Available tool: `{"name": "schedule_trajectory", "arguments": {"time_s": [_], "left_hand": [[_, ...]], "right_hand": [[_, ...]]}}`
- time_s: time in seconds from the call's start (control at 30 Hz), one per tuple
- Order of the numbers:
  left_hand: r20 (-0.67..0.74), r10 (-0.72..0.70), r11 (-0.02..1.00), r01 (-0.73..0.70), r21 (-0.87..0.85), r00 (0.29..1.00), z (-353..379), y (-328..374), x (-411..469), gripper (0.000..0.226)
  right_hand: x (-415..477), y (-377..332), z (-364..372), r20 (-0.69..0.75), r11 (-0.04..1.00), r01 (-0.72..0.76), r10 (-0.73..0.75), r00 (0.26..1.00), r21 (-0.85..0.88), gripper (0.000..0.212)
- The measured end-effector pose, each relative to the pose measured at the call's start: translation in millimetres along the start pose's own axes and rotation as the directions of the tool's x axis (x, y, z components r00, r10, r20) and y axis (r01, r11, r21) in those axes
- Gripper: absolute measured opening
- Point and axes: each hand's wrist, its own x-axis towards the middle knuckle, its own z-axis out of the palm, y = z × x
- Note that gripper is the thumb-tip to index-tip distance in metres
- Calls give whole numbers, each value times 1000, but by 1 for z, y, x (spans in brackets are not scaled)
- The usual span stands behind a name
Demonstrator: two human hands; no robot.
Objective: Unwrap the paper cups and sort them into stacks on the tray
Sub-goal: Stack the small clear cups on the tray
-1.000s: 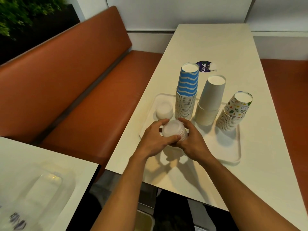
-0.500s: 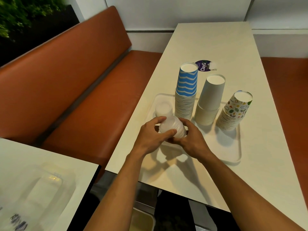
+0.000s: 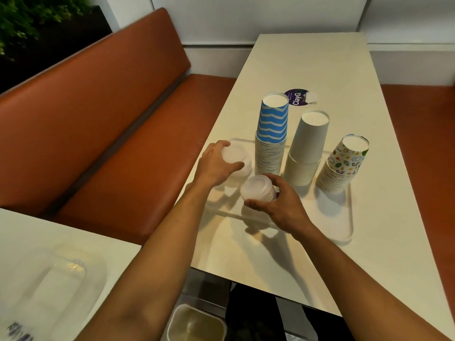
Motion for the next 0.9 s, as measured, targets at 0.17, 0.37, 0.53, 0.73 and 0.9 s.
{"name": "schedule_trajectory", "arguments": {"time_s": [0.17,0.37,0.53,0.73,0.9], "left_hand": [[96,-7,994,-3,108,995,8,-5,16,76],[142,15,997,-25,72,990,11,-4,18,81],[182,9,996,-25,85,983,14,2,19,87],[241,-9,994,-17,106,970,8,4,17,99],[127,12,1000,-15,25,992,-2,6,-6,80]], "right_hand": [[0,4,-3,-21,1000,7,-7,1000,4,89],[2,4,-4,-8,1000,3,-3,1000,7,89],[3,5,-4,-5,1000,-3,3,1000,7,88],[4,6,-5,-13,1000,-2,2,1000,12,89],[3,6,-5,-10,1000,-7,7,1000,10,91]]}}
